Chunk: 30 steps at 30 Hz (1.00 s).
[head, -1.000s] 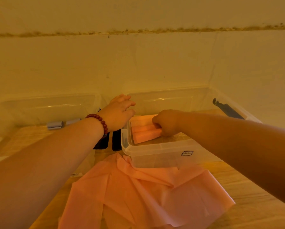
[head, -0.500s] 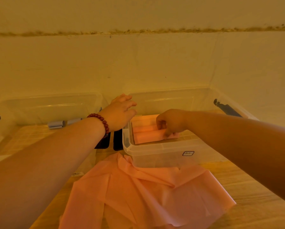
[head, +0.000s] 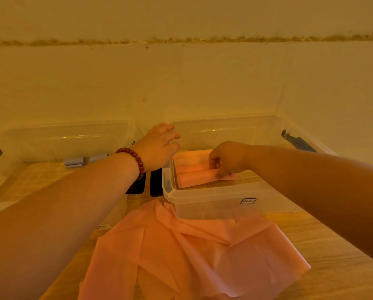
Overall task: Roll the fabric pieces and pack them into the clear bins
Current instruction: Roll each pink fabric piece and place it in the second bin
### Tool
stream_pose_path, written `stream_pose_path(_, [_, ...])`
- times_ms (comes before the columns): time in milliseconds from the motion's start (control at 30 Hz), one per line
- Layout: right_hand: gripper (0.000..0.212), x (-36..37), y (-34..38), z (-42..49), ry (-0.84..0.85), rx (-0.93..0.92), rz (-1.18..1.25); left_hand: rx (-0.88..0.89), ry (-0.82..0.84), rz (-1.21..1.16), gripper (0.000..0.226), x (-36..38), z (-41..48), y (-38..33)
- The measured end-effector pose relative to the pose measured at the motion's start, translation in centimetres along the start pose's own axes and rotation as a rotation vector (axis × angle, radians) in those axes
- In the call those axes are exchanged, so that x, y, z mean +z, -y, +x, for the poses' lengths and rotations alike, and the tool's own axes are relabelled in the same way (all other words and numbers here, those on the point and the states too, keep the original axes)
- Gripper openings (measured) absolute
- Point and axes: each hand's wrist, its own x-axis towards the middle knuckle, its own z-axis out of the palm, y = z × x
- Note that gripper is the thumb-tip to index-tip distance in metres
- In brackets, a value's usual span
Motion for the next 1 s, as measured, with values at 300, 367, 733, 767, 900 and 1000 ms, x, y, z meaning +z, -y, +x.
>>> stream_pose_path(300, [0.024, 0.19, -0.05, 0.07, -0.023, 0.014, -0.023, -0.001, -0.003, 0.011, 0.044, -0.03, -0.10, -0.10])
stream_pose_path(367, [0.024, 0.26, -0.01, 0.21, 0.003, 0.016, -0.021, 0.002, -0.003, 0.006, 0.044, -0.06, -0.13, -0.09])
stream_pose_path(733, [0.031, 0.22, 0.18, 0.13, -0.008, 0.008, 0.052, 0.001, -0.008, -0.007, 0.043, -0.04, -0.24, -0.16])
stream_pose_path(767, [0.031, 0.22, 0.15, 0.14, -0.010, 0.007, 0.054, 0.001, -0.008, -0.008, 0.043, -0.02, -0.23, -0.16])
stream_pose_path(900, [0.033, 0.29, 0.01, 0.31, -0.012, 0.001, 0.046, 0.000, -0.006, -0.009, 0.043, 0.00, -0.20, -0.16])
stream_pose_path(1000, [0.033, 0.26, 0.03, 0.38, -0.006, 0.002, 0.038, 0.000, -0.005, -0.012, 0.043, -0.02, -0.22, -0.13])
